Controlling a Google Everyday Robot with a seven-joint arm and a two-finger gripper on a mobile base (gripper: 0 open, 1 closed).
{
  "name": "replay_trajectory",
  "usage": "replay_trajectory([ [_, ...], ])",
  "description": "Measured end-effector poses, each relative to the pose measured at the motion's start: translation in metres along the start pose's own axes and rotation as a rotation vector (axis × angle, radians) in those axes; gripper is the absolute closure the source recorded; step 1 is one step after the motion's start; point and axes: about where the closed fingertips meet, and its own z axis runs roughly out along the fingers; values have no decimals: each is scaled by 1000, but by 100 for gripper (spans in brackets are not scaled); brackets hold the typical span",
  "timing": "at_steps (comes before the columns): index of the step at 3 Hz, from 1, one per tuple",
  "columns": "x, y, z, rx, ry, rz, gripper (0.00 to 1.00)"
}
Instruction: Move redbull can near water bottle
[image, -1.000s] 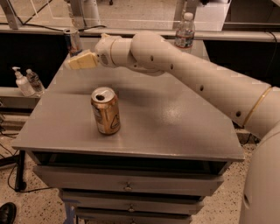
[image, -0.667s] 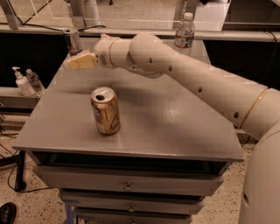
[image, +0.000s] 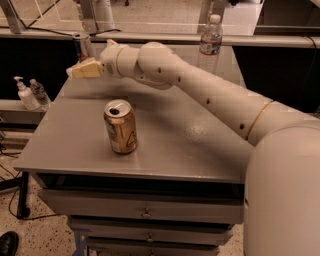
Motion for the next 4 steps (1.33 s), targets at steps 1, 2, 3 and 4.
replay_trajectory([
  [1, 9, -15, 23, -4, 2, 0, 0],
  [2, 12, -24, 41, -6, -4, 1, 15],
  [3, 11, -28, 43, 10, -12, 8, 38],
  [4, 6, -28, 30, 38, -18, 8, 62],
])
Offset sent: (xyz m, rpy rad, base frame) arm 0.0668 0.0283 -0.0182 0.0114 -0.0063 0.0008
